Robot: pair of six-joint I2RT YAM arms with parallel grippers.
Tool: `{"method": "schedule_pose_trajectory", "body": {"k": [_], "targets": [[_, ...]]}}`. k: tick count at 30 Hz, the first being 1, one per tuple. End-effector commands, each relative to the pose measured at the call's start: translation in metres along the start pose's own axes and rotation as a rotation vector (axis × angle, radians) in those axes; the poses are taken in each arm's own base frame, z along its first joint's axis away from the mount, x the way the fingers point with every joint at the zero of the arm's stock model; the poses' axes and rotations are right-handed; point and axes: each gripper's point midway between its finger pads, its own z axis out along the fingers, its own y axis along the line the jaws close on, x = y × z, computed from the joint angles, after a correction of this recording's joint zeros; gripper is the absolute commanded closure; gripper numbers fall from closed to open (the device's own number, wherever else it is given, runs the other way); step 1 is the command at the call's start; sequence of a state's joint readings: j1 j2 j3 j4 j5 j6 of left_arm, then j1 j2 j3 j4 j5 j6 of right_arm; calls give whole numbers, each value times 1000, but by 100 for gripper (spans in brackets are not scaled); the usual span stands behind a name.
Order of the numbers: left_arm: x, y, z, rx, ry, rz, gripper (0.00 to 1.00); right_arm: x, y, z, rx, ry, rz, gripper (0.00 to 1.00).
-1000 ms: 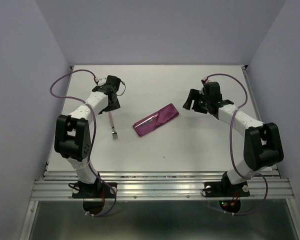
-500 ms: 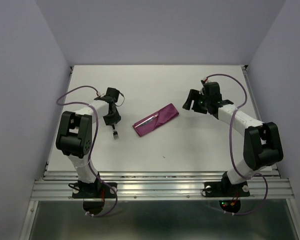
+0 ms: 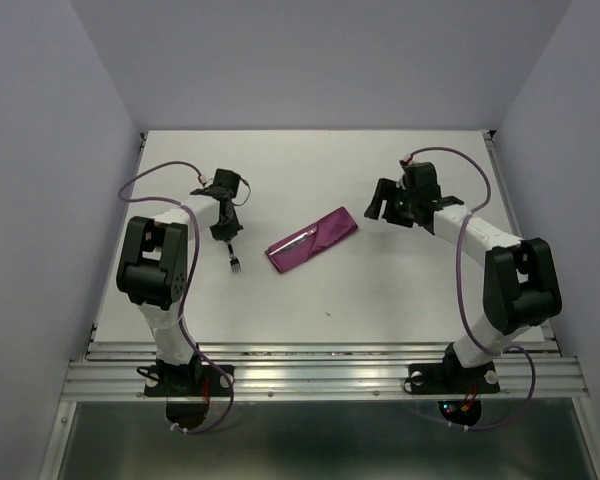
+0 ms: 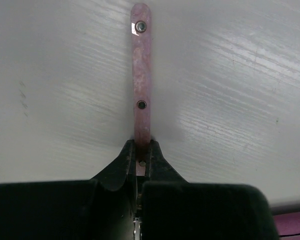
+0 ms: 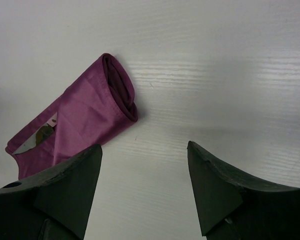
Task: Fold the napkin into a case and place the utensils inside
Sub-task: Pick up the knife from the center of the board, then stuff the knife into the folded napkin.
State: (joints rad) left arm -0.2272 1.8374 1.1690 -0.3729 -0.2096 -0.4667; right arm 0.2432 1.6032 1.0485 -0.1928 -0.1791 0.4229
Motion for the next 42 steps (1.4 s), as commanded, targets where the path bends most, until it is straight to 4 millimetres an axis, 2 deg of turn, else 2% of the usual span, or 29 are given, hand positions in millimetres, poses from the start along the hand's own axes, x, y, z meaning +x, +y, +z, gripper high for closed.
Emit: {"method": "schedule_pose_trajectory", "body": {"k": [1,4,6,9,10,11,12,13,17,22,25,28,32,37,40,42], "targets": [[-4,-5,-4,42,-9,113,100,-7,0,14,18,53,14,27],[-22,-16,-29,101,-99,175,100,-5,3,19,1,80,12,34],[-34,-25,-50,154,-163,226,100,1,13,21,-15,95,-12,37],[-38,-47,-77,266,-205,306,100,12,22,24,-27,120,-25,46],[-34,-56,-85,296,-213,366,100,15,29,26,-40,123,-34,49],[-33,-66,-96,347,-226,395,100,19,31,28,-53,134,-21,57],[-30,-72,-101,366,-227,426,100,23,37,29,-70,141,-23,59],[-22,-85,-110,408,-229,485,100,24,46,31,-105,141,-24,62],[4,-114,-128,490,-202,615,100,29,58,42,-147,158,-13,69],[37,-128,-132,545,-135,738,100,28,58,62,-147,166,5,79],[51,-134,-135,580,-112,793,100,25,55,72,-126,159,8,80],[60,-136,-136,592,-94,835,100,31,40,88,-60,168,17,82],[69,-140,-136,604,-68,878,100,30,28,97,0,160,10,83],[76,-144,-131,602,-38,903,100,15,32,99,2,127,-11,83],[80,-146,-124,586,-9,905,100,-1,41,92,-15,86,-23,81],[84,-147,-116,578,13,910,100,-10,43,85,-7,56,-22,76]]}}
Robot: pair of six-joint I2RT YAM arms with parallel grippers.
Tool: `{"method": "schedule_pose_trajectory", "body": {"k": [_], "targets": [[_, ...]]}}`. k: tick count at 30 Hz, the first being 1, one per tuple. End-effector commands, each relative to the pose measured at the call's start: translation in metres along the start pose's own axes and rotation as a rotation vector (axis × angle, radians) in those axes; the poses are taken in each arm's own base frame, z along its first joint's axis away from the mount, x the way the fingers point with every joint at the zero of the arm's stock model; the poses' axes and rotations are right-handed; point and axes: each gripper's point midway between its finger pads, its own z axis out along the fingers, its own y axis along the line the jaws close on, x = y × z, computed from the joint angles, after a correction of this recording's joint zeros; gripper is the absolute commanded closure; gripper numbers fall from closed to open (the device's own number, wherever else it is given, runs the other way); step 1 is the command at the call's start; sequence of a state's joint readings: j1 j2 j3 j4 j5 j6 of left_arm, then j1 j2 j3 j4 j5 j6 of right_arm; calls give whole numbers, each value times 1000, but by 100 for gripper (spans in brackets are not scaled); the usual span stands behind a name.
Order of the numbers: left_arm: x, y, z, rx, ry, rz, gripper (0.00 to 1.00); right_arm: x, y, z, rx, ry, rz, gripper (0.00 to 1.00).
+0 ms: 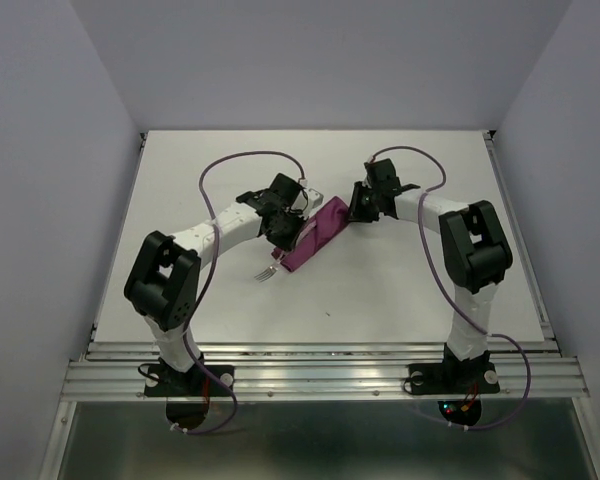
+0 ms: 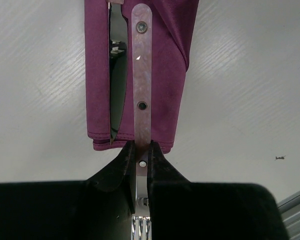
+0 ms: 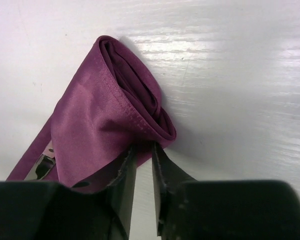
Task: Fold the napkin into a case and place the utensils inside
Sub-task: Stuff the knife into the folded napkin.
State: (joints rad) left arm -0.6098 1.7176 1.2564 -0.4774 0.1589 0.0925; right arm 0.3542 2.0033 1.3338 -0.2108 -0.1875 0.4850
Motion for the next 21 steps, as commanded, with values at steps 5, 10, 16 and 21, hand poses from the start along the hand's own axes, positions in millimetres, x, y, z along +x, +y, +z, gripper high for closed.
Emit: {"method": "schedule_pose_trajectory", "body": {"k": [5,10,16,21], "targets": [[-5,0,10,1,45,22,100,-43,10,-43,33,-174,-37,68],[-16,-1,14,16,43,34,100,-47,-14,-64,79,-219,11,66],[-11,3,27,5,104,31,100,-60,-30,-59,96,-229,44,65],[-8,7,26,-20,119,35,100,-78,-34,-38,93,-224,62,68]]}}
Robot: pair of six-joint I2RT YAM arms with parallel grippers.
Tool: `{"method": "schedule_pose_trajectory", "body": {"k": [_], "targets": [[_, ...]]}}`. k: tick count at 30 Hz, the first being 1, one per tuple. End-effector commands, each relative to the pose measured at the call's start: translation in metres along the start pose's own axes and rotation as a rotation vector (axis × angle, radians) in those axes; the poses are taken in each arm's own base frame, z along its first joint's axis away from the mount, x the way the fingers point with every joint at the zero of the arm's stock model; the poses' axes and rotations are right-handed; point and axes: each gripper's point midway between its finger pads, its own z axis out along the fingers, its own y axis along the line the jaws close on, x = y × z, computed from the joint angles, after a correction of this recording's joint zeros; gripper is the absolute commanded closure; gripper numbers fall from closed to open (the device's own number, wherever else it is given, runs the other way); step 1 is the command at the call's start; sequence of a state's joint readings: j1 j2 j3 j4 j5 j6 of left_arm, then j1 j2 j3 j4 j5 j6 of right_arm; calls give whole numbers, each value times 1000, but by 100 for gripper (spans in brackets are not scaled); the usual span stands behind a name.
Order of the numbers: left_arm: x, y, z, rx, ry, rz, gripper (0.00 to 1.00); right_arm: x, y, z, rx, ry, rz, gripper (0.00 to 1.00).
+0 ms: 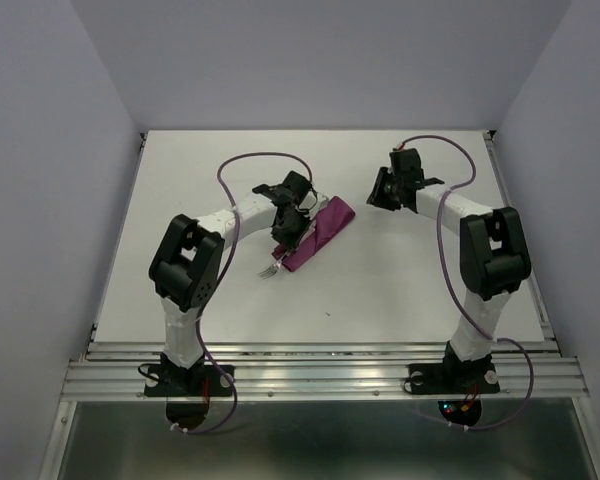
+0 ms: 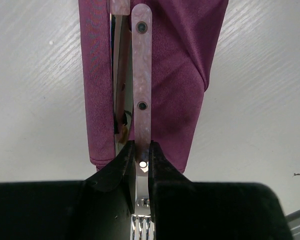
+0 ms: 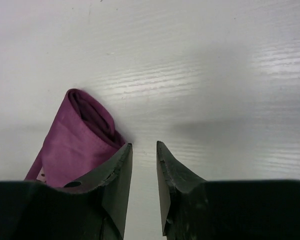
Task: Fold the napkin into a case and place the utensils inside
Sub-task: Stuff the knife into the folded napkin.
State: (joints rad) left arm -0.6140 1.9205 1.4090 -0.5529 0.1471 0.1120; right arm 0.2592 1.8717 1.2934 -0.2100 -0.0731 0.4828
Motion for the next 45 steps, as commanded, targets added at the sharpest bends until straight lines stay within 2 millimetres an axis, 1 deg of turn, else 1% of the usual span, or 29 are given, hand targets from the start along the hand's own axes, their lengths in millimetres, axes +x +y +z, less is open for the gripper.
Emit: {"method": "schedule_pose_trajectory", "body": {"k": [1,4,5,7,11,12,15,18,19,20,21,22,23,24,25,27,30,37,39,40,42,45], "targets": [[-6,2,-13,-18,-5,25,100,-27,7,20,-15,-47,11,69],[-4,3,-13,-20,5,28,100,-27,9,34,-21,-29,19,69],[-4,2,-13,-19,4,30,100,-27,10,42,-26,-19,19,69],[-3,2,-11,-15,13,26,100,-29,14,49,-44,-11,23,69],[-4,-3,-7,4,22,29,100,-15,19,68,-88,52,39,70],[-3,-3,-5,3,28,31,100,-16,21,68,-99,53,41,70],[-7,-5,-4,9,28,40,100,-8,23,74,-119,83,47,70],[-11,-7,-4,14,22,44,100,-2,26,75,-126,94,40,70],[-13,-7,-4,14,16,44,100,7,28,75,-129,110,34,70],[-14,-8,-4,15,13,45,100,6,29,74,-135,105,32,70],[-16,-7,-4,14,10,46,100,14,33,73,-143,118,27,70],[-17,-7,-4,15,9,47,100,14,34,73,-146,119,29,70],[-19,-8,-4,19,10,49,100,20,36,72,-151,126,24,70],[-20,-8,-3,19,9,49,100,21,36,71,-152,127,24,70],[-20,-8,-3,20,8,49,100,26,41,70,-160,133,19,70],[-22,-9,-1,25,8,51,100,28,41,69,-164,136,22,70],[-25,-11,1,29,7,57,100,36,49,68,-176,150,15,70],[-34,-11,2,32,-4,67,100,40,54,65,-189,155,14,70],[-36,-12,2,38,-9,68,100,41,53,66,-185,158,15,70],[-42,-13,2,42,-23,69,100,42,52,65,-184,159,15,70],[-42,-13,3,46,-22,68,100,43,52,65,-183,161,17,70],[-47,-13,7,51,-30,66,100,43,51,64,-181,159,17,70]]}}
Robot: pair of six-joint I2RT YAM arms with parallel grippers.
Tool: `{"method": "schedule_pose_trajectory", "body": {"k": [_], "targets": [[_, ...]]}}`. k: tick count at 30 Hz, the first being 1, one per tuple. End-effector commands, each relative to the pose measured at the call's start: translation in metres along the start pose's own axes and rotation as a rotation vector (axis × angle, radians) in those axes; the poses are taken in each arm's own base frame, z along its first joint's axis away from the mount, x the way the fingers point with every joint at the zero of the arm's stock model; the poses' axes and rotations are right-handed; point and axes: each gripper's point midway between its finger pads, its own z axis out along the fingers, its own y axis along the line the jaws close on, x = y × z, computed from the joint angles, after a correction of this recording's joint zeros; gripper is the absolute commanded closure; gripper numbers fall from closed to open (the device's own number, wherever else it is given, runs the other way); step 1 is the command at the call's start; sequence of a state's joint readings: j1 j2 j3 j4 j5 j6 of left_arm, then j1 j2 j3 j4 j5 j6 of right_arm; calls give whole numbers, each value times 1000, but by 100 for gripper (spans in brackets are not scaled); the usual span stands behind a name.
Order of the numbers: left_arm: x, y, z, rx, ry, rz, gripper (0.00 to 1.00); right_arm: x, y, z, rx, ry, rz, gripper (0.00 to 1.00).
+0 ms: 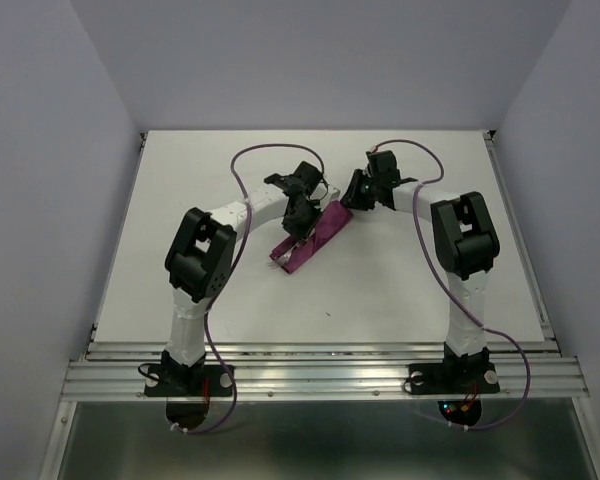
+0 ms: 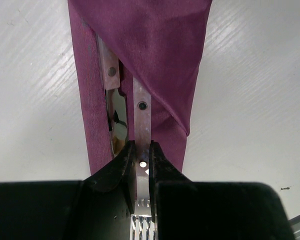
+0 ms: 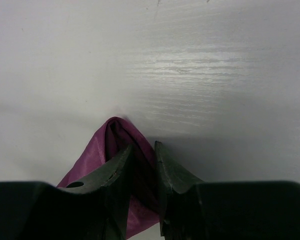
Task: Fold the napkin into a case and place the utensils inside
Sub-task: Stuff the knife into the folded napkin.
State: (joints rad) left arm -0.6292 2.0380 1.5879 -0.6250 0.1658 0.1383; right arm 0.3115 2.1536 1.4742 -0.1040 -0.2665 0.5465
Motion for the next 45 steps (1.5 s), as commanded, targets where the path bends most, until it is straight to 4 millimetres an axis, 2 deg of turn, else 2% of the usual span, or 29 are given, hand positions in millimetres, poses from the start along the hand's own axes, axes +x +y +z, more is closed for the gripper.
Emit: {"method": "schedule_pose_trajectory", "body": {"k": [1,19,24,38,40,42,45], "targets": [[-20,-7,-2,28,-41,29,100,18,0,-5,17,41,-3,70],[-37,-11,13,57,-72,11,100,26,2,-8,15,49,-5,71],[-36,-13,18,65,-63,8,100,25,2,-9,15,46,-6,71],[-44,-8,15,31,-79,3,100,27,1,-9,15,48,-4,71],[-44,-8,14,27,-74,2,95,26,2,-9,13,46,-6,71],[-43,-8,13,19,-74,3,84,26,2,-9,14,47,-4,71],[-43,-9,9,16,-75,3,75,26,2,-9,12,46,-4,71]]}}
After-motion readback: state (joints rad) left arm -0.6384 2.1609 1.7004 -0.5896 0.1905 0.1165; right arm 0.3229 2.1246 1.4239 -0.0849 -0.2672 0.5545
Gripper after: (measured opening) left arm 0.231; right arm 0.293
